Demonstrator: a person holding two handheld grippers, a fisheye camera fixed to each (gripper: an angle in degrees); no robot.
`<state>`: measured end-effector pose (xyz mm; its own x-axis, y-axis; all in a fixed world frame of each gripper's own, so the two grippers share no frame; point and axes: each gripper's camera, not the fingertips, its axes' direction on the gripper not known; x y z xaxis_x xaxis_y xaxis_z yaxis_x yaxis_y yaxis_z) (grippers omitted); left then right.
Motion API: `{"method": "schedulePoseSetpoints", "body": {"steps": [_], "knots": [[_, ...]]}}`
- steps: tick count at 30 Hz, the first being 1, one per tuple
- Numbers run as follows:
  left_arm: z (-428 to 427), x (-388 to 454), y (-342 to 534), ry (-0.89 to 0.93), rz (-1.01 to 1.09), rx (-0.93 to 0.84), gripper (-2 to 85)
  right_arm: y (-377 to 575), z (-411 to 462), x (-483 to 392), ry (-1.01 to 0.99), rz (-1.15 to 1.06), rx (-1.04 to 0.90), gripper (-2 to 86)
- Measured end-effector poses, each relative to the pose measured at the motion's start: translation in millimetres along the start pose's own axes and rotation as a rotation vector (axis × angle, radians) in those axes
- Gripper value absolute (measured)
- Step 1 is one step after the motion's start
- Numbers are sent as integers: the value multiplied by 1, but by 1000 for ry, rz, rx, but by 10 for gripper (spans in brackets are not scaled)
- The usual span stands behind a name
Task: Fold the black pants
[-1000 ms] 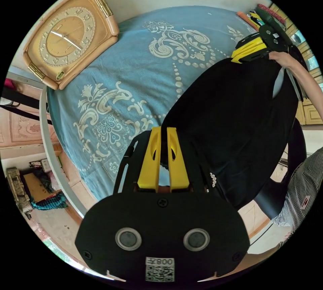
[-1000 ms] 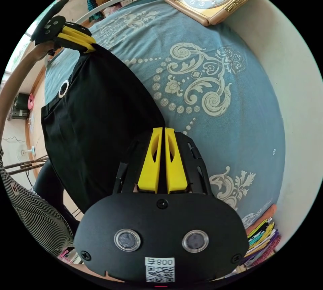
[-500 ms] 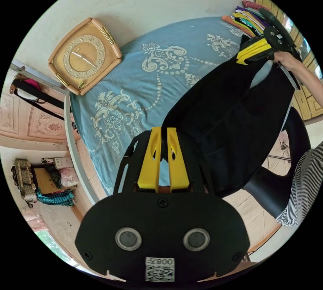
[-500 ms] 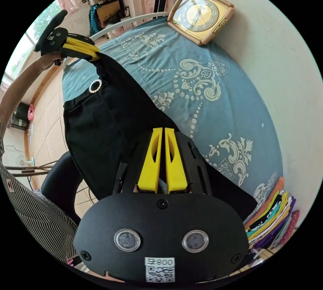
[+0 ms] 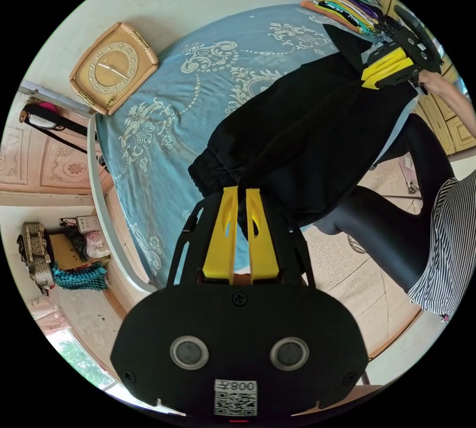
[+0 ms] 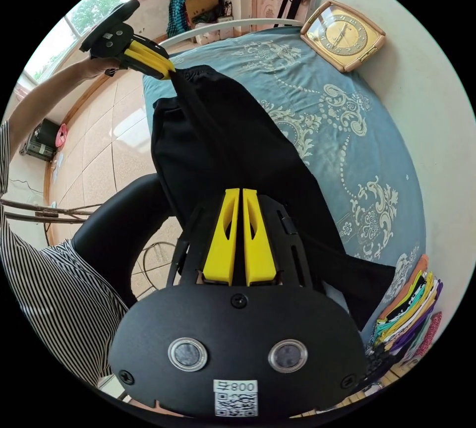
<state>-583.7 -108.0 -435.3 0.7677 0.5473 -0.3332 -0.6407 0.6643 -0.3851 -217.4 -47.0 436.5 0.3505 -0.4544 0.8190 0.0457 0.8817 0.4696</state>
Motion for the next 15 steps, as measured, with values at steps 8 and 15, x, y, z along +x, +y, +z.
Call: {"method": "schedulePoseSetpoints", "body": {"steps": [8, 15], "knots": [[37, 37, 51, 41, 22, -45, 13, 8, -22, -58, -50, -38, -44, 7], [78, 66, 92, 62, 50, -97, 12, 5, -28, -89, -92, -40, -94, 8]]}}
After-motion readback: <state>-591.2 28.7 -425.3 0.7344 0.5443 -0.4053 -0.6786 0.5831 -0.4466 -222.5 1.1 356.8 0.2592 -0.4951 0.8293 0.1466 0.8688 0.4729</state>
